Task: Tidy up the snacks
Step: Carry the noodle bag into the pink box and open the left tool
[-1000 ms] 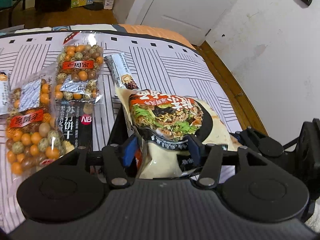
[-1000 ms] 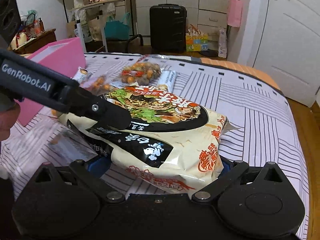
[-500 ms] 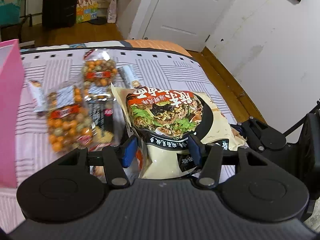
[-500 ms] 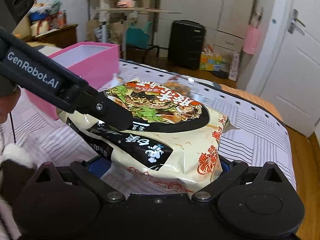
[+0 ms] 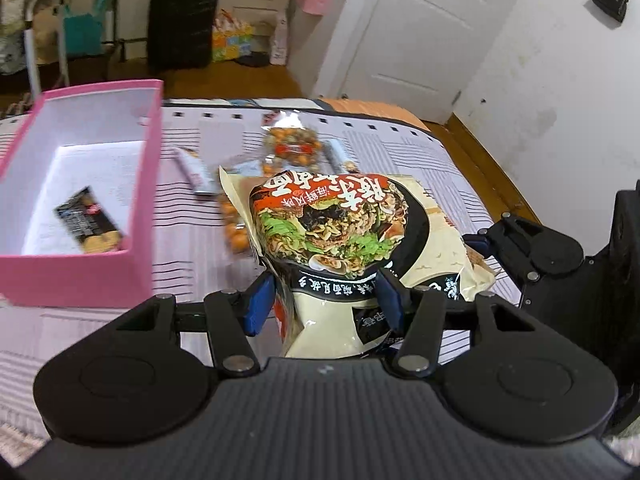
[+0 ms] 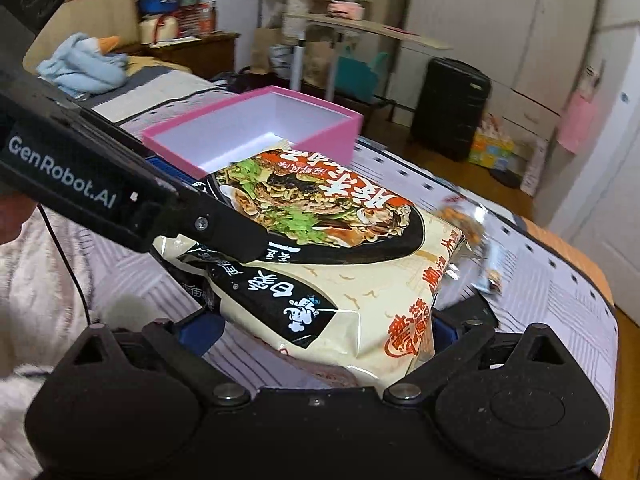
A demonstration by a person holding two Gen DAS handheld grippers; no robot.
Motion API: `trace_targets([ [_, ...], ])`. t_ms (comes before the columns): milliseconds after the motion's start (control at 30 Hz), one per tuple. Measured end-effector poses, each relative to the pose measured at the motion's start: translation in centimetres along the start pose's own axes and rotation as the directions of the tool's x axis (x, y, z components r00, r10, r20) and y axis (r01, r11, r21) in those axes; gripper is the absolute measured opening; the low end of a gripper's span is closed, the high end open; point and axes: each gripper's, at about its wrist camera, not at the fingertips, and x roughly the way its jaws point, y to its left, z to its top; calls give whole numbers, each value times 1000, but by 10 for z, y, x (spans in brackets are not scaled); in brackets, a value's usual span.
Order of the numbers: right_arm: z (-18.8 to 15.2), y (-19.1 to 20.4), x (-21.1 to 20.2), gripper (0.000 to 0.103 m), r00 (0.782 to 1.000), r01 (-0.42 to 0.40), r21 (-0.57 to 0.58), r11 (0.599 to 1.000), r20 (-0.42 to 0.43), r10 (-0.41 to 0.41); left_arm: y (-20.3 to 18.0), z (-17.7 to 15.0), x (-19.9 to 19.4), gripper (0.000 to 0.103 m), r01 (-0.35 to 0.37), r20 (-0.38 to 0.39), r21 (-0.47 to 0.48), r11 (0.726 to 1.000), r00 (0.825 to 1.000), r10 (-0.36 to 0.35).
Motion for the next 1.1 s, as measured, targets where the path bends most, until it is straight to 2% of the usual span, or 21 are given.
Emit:
trace_targets([
  [300,49,41,2,101,999,-41,-104,994,22,43,38,-7,-61,52,-65,75,-44,997,995,69],
  [600,111,61,38,101,989,-138,-163,977,30,145,95,11,-98,53,-128,126,-104,986,982,140],
  [800,146,54,95,100,985,-129,-235,963,78,151,153,41,-80,53,-145,156,-175,974,972,173],
  [900,161,36,130,100,980,-182,-209,961,36,193,176,56,-52,53,-170,181,-173,970,963,201],
  [1100,182,26,190,99,973,-232,-196,953,-34,230,225,88,1,53,-179,145,-209,961,967,212],
])
